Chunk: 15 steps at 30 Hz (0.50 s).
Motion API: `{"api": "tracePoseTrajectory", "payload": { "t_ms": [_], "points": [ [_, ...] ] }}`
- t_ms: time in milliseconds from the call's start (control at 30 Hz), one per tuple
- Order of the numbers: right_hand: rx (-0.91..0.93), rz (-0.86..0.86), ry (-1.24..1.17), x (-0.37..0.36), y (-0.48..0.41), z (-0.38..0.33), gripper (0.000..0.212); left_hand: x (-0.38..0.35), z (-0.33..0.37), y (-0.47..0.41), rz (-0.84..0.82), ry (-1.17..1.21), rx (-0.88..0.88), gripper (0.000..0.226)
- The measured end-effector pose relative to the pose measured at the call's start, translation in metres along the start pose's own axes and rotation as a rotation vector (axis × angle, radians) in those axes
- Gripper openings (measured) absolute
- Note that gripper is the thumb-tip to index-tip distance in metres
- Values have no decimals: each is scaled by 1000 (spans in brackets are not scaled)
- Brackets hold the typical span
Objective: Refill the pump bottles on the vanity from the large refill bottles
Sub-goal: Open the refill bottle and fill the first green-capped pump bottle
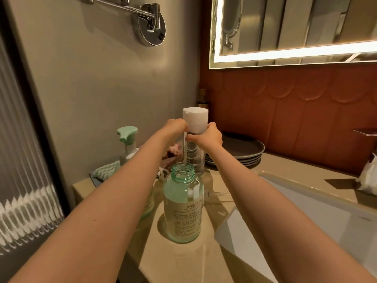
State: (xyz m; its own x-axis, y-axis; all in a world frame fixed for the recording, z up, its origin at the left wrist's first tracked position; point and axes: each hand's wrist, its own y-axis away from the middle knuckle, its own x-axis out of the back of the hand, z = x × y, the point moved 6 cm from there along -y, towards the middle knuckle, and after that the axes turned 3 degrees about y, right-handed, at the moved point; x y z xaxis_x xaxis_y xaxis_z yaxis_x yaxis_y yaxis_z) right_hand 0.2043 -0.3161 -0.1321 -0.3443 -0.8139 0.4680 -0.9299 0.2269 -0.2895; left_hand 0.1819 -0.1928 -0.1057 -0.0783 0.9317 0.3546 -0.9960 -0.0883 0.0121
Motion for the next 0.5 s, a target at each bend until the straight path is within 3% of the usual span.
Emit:
{"api": "tracePoseTrajectory", "payload": {
  "t_ms": [300,433,500],
  "points": [
    [85,117,23,50,20,-18,61,-3,39,42,-58,6,-112,45],
    [130,153,46,86,37,-33,64,-6,64,70,-71,-7,-202,27],
    [137,165,55,103,49,-38,66,-9,74,87,-86,-25,-257,37]
  ]
}}
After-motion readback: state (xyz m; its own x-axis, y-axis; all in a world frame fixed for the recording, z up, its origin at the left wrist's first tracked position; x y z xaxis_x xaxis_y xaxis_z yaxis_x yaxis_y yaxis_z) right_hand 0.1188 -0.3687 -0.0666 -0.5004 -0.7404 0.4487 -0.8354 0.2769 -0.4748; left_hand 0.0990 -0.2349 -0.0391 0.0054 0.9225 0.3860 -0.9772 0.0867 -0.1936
